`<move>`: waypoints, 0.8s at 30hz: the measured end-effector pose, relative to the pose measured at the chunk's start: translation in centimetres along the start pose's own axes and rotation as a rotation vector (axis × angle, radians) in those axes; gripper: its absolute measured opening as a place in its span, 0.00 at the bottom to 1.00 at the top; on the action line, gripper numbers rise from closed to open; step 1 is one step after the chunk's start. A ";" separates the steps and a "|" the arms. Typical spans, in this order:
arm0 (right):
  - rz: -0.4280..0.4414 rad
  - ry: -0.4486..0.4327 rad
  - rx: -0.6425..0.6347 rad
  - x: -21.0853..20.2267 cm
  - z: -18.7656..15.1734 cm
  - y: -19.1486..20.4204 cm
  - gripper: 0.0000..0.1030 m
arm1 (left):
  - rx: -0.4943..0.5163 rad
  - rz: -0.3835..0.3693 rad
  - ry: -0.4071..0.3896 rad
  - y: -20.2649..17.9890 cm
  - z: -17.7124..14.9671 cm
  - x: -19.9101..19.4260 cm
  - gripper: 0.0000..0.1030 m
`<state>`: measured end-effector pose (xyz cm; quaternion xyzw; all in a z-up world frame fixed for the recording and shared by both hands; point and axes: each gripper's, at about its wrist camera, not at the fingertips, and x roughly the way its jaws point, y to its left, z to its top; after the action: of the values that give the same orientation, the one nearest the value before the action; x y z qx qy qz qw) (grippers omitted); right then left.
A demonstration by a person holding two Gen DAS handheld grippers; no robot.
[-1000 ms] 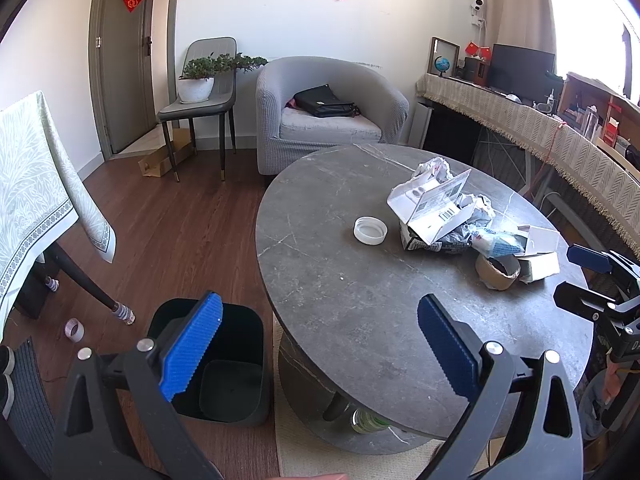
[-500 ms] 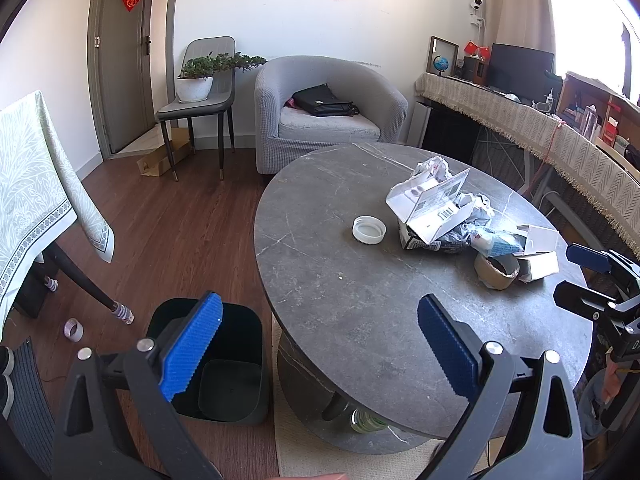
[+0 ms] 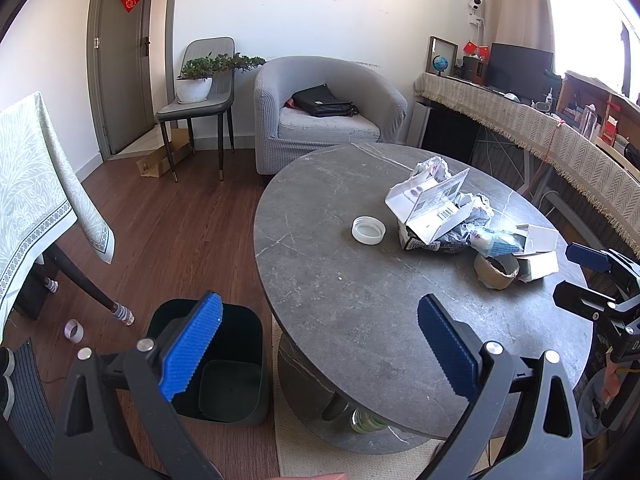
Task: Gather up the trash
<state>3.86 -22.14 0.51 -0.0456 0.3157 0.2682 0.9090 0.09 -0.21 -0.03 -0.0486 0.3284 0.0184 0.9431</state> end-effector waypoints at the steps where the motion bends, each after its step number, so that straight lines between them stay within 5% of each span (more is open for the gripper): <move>1: 0.000 0.000 0.000 0.0 0.0 0.0 0.97 | 0.000 0.000 -0.001 0.0 0.0 0.0 0.97; 24: 0.005 0.001 0.035 0.5 1.2 -2.6 0.97 | 0.142 -0.130 -0.068 -1.7 3.0 1.4 0.96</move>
<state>6.17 -23.85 0.96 -0.0290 0.3207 0.2651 0.9089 3.16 -1.62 1.53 -0.0022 0.2927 -0.0648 0.9540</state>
